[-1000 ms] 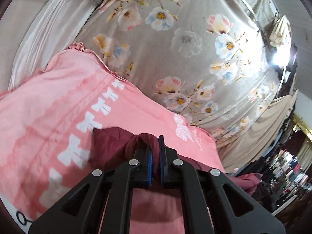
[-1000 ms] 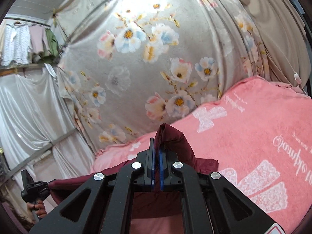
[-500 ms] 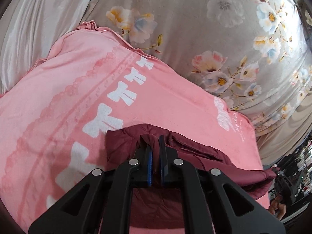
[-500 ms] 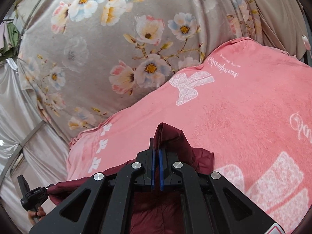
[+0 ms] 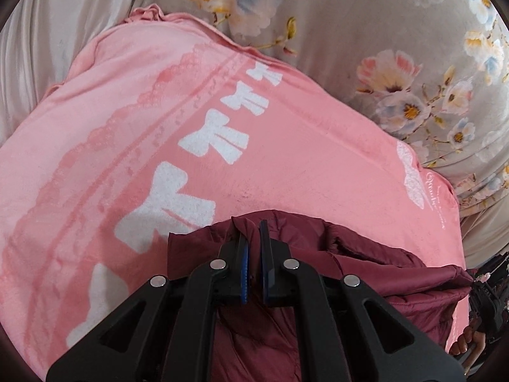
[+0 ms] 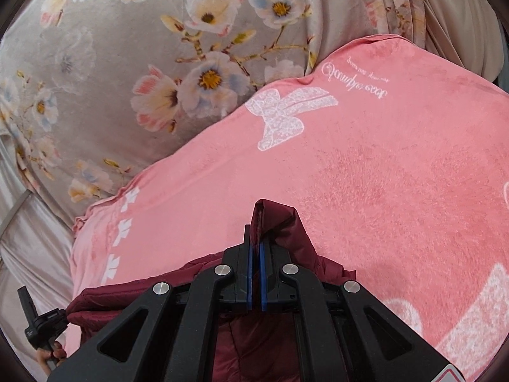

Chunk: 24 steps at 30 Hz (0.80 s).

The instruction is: Fold large clothes

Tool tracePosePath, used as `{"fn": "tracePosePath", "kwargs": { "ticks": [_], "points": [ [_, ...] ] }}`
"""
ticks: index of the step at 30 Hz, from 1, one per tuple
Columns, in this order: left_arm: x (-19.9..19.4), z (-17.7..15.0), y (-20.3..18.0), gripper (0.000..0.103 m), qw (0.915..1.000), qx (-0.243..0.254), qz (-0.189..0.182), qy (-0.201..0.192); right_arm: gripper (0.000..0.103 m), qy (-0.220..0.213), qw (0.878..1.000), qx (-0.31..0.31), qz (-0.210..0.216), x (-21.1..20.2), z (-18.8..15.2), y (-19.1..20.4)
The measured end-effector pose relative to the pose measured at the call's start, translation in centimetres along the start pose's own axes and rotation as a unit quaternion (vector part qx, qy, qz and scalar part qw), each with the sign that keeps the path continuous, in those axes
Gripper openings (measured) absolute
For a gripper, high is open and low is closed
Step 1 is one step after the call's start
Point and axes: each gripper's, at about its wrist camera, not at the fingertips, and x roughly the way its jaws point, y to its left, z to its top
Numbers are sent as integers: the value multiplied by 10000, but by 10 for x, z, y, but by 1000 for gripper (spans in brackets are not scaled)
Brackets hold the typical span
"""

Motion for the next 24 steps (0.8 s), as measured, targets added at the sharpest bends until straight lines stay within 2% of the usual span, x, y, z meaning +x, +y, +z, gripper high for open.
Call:
{"fn": "tracePosePath", "kwargs": {
  "ticks": [9,15,20,22,24],
  "points": [
    [48,-9,8,7,9993,-89,131,328,3,456,9984,93,-310,52,-14,-20],
    [66,-16,13,7,9987,-140,58,481,2,606,9974,88,-385,67,-22,-28],
    [71,-20,13,7,9990,-112,37,427,2,669,9969,83,-401,73,-25,-29],
    [72,-21,13,8,9993,-84,31,371,4,646,9975,173,-244,69,-22,-32],
    [69,-20,16,9,9993,-176,-109,319,13,488,9986,156,-154,54,-17,-31]
  ]
}}
